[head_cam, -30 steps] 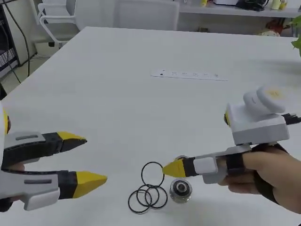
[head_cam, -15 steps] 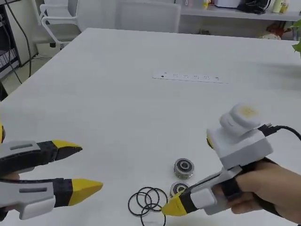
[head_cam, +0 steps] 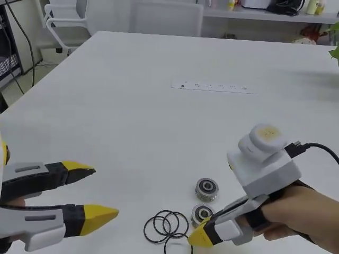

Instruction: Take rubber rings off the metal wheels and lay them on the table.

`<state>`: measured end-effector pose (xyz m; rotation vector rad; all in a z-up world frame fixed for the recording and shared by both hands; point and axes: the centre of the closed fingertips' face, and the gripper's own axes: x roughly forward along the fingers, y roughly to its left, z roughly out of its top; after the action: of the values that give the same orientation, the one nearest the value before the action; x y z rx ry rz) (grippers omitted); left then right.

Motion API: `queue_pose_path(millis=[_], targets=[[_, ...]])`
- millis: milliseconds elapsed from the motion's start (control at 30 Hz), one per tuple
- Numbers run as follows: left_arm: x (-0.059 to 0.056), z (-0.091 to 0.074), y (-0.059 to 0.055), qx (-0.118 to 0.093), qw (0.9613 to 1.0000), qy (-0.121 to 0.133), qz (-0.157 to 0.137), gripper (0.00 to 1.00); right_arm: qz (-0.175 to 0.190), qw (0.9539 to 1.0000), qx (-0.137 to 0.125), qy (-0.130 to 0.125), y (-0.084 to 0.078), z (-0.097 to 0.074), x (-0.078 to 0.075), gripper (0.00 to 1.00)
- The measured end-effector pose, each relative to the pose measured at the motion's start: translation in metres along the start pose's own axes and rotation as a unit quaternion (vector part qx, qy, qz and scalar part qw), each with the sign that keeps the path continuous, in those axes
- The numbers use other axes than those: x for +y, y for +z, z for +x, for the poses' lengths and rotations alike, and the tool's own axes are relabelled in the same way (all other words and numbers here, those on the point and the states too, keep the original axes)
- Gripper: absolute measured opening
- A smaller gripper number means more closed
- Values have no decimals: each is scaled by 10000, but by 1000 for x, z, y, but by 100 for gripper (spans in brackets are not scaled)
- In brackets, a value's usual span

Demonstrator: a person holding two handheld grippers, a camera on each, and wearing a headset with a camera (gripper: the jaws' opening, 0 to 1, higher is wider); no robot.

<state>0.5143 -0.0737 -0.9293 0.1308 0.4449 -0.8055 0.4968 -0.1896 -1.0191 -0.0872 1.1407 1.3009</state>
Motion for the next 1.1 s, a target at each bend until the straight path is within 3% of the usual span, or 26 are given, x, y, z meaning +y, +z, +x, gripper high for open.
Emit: queue_pose_path(millis=[200, 433, 800, 1100], targets=[[1, 0, 2, -27, 10000, 15, 7, 52, -257, 9993, -10, -266, 1, 1, -8, 0], [-1, 0, -1, 6, 10000, 10, -13, 52, -358, 9985, -159, -384, 8, 0, -11, 0], [-1, 0, -2, -1, 10000, 15, -27, 52, -512, 9976, -220, -405, 11, 1, -10, 0], [-1, 0, -2, 1, 10000, 17, -25, 52, -628, 9957, -456, -506, 21, 0, -11, 0]])
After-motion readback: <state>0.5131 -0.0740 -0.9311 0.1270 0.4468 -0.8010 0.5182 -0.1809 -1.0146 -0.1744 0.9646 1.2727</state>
